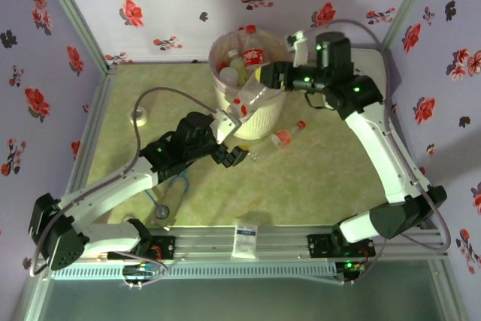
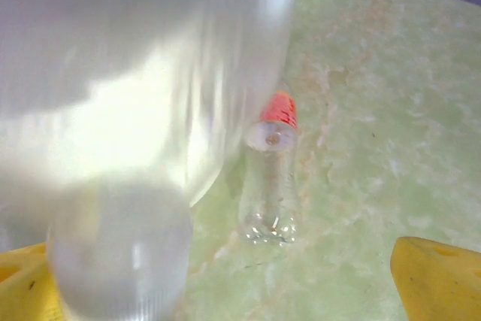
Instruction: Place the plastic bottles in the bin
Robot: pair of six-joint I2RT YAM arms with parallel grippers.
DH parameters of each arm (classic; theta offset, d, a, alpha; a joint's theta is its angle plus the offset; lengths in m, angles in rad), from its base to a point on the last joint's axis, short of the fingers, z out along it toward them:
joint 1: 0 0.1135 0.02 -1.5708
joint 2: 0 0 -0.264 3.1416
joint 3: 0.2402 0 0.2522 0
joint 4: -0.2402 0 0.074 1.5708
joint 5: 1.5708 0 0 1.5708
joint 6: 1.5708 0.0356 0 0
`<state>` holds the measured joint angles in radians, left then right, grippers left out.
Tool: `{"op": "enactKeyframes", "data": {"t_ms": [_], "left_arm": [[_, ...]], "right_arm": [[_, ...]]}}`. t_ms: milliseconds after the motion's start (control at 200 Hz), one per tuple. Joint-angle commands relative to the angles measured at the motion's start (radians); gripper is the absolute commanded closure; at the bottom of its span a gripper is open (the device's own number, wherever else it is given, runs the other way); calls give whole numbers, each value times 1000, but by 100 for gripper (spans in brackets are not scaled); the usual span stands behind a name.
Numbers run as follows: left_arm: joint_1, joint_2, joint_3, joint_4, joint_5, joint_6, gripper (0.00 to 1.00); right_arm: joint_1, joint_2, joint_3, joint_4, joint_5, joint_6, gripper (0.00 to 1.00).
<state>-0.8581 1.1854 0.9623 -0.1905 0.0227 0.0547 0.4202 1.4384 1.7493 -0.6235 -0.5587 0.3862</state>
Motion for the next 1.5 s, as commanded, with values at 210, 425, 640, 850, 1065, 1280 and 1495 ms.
{"op": "enactKeyframes", "data": {"t_ms": [210, 425, 640, 850, 1065, 1280, 1495], "left_arm": [[55, -118, 38, 33, -42, -79, 0], [213, -44, 129, 109, -64, -259, 0], [284, 78, 221, 204, -105, -319, 0], [325, 197, 314, 210, -131, -336, 0], [343, 292, 369, 206, -133, -332, 0], [344, 347, 407, 183, -127, -323, 0], [346, 369, 424, 174, -116, -325, 0]], "right_arm": [[-127, 121, 366, 31, 354, -91, 66], [-133, 257, 534, -43, 378, -124, 67], [-134, 378, 661, -191, 439, -195, 67], [-132, 509, 793, -368, 417, -229, 66], [-114, 611, 794, -440, 404, -261, 66], [-55, 708, 801, -519, 433, -319, 65], [8, 793, 800, -574, 467, -353, 64]]}}
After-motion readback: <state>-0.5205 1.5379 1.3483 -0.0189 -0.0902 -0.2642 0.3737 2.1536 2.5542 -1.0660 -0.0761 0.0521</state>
